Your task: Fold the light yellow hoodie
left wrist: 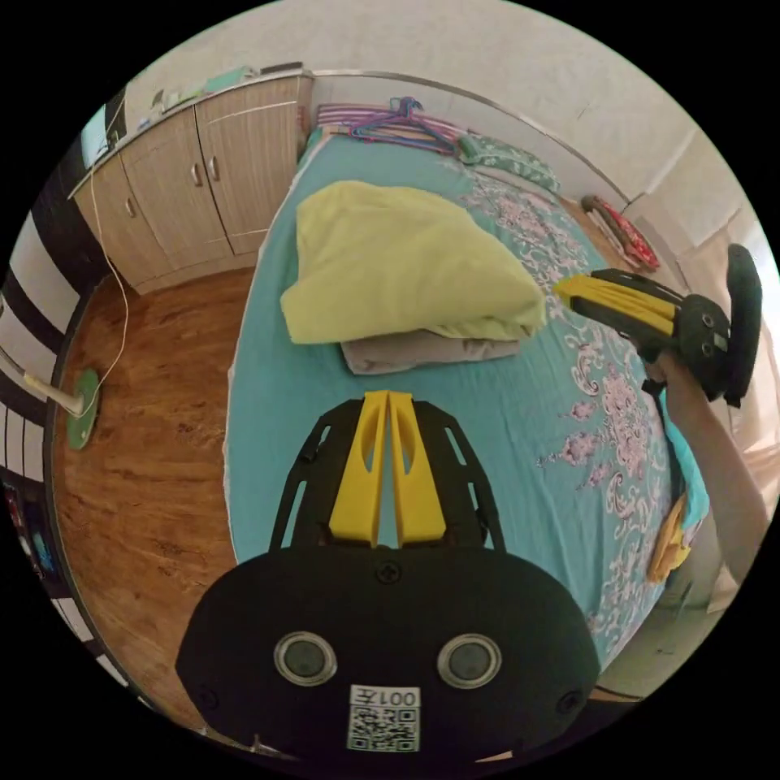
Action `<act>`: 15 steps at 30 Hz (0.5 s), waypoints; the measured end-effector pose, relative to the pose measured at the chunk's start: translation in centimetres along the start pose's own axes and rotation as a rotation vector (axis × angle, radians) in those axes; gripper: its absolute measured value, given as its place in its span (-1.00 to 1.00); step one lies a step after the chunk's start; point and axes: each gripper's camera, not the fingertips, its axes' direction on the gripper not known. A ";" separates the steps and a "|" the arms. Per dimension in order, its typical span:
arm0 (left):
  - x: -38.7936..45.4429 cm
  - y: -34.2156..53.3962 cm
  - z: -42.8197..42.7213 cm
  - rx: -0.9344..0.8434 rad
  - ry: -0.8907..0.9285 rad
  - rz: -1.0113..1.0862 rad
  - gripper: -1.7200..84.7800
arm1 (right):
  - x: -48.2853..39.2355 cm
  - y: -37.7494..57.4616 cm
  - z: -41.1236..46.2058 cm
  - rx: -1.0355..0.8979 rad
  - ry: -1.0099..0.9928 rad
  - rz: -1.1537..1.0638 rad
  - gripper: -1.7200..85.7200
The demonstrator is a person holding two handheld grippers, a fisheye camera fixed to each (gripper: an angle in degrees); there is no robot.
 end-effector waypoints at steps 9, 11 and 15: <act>13.3 29.3 -3.6 -0.032 -0.081 0.474 -0.98 | -17.2 9.2 -26.6 0.159 0.210 0.189 -0.96; 16.9 34.5 -5.1 -0.095 -0.071 0.569 -0.98 | -22.8 10.2 -34.2 -0.011 0.128 0.085 -0.96; 20.3 38.9 -6.3 -0.125 -0.016 0.572 -0.98 | -26.8 10.2 -45.9 -0.205 0.025 0.227 -0.96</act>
